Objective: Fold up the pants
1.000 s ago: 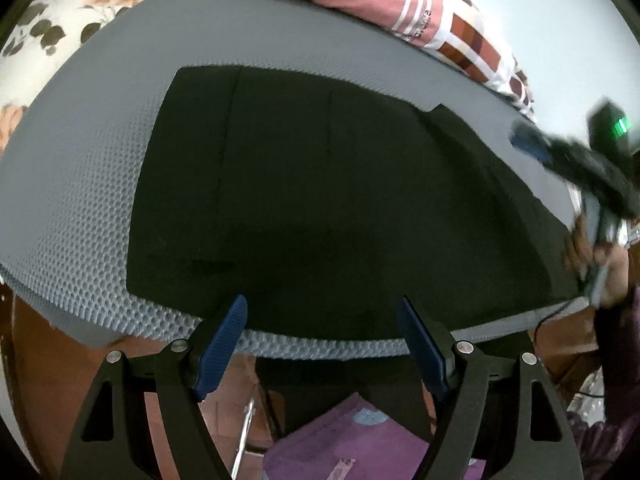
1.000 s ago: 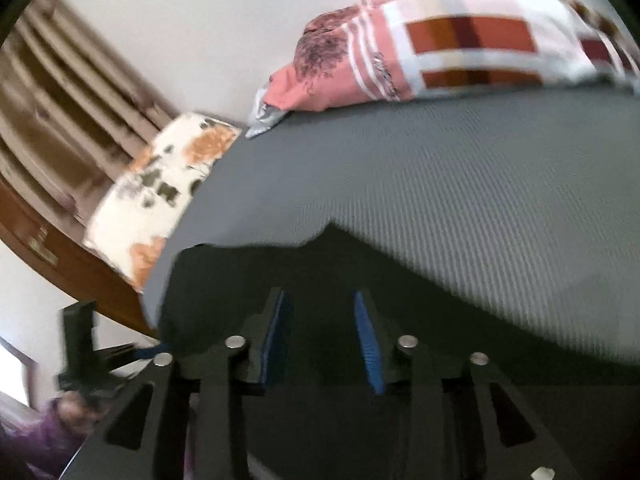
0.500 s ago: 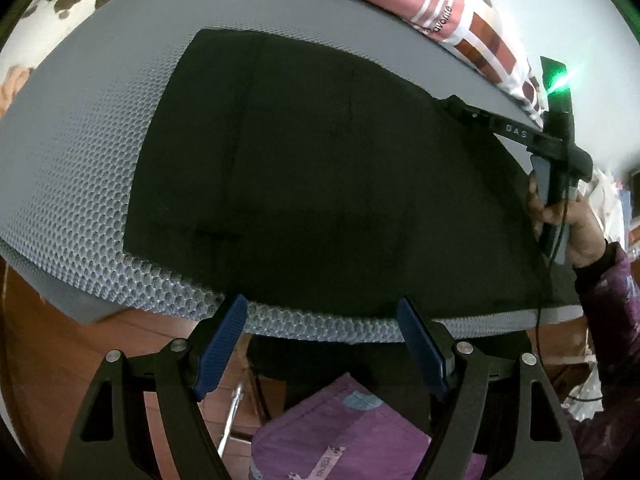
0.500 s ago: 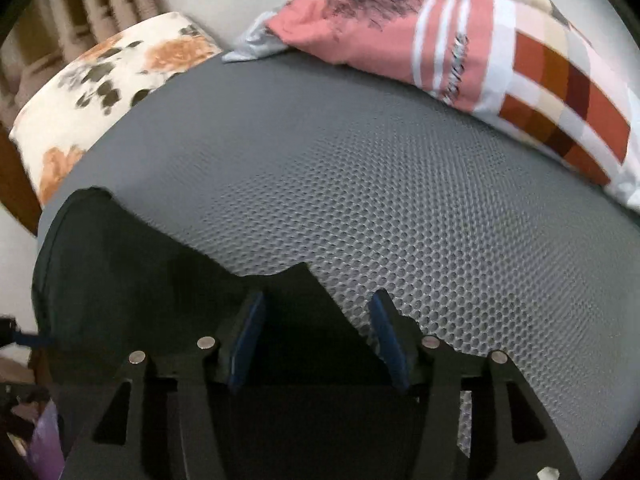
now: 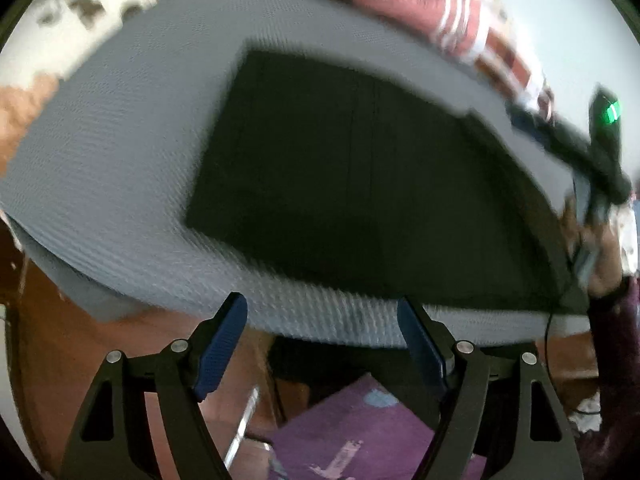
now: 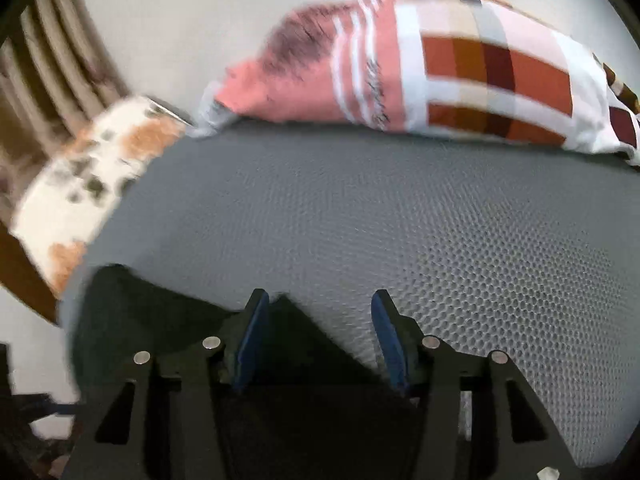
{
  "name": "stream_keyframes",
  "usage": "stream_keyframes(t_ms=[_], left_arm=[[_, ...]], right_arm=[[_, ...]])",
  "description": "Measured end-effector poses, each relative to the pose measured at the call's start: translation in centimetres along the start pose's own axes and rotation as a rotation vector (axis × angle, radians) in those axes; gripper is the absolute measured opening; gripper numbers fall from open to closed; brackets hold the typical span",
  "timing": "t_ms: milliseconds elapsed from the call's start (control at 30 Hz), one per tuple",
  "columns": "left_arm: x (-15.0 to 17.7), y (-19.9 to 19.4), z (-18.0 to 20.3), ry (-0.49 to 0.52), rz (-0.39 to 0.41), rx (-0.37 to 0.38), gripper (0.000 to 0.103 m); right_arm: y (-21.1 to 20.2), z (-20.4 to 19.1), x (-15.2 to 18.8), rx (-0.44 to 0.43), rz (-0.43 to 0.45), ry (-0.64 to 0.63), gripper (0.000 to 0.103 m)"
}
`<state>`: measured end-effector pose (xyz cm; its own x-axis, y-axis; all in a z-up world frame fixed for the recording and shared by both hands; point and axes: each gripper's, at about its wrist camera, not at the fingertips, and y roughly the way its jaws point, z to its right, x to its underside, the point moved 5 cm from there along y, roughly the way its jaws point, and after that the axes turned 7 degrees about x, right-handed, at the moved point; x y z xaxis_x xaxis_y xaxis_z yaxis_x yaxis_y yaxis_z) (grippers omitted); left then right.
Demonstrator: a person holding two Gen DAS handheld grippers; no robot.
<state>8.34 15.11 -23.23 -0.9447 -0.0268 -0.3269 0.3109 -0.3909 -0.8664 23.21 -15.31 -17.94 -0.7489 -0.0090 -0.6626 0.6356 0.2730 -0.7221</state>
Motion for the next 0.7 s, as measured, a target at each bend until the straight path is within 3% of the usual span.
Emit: stream_keyframes(t_ms=[33, 100, 267, 467, 533, 600, 700], left_arm=[[-0.6, -1.0, 0.3, 0.01, 0.039, 0.012, 0.078], [-2.1, -2.1, 0.9, 0.052, 0.097, 0.018, 0.078], [-3.4, 2.3, -0.3, 0.087, 0.003, -0.038, 0.078], [-3.3, 3.1, -1.0, 0.109, 0.016, -0.073, 0.079], [-3.1, 2.9, -1.0, 0.115, 0.017, -0.082, 0.079], [-2.9, 2.6, -1.2, 0.11, 0.022, -0.087, 0.079], [-2.9, 2.5, -1.3, 0.109, 0.02, -0.091, 0.079]], right_arm=[[-1.2, -1.2, 0.9, -0.071, -0.004, -0.008, 0.051], [-2.3, -3.2, 3.4, -0.129, -0.036, -0.036, 0.05], [-2.0, -6.8, 10.0, -0.114, -0.178, -0.117, 0.049], [-4.7, -10.0, 16.7, -0.301, -0.295, -0.091, 0.05], [-5.9, -10.8, 17.8, -0.424, -0.349, -0.081, 0.047], [-6.6, -10.5, 17.3, -0.416, -0.309, -0.078, 0.047], [-5.7, -8.3, 14.7, -0.303, -0.225, -0.048, 0.048]])
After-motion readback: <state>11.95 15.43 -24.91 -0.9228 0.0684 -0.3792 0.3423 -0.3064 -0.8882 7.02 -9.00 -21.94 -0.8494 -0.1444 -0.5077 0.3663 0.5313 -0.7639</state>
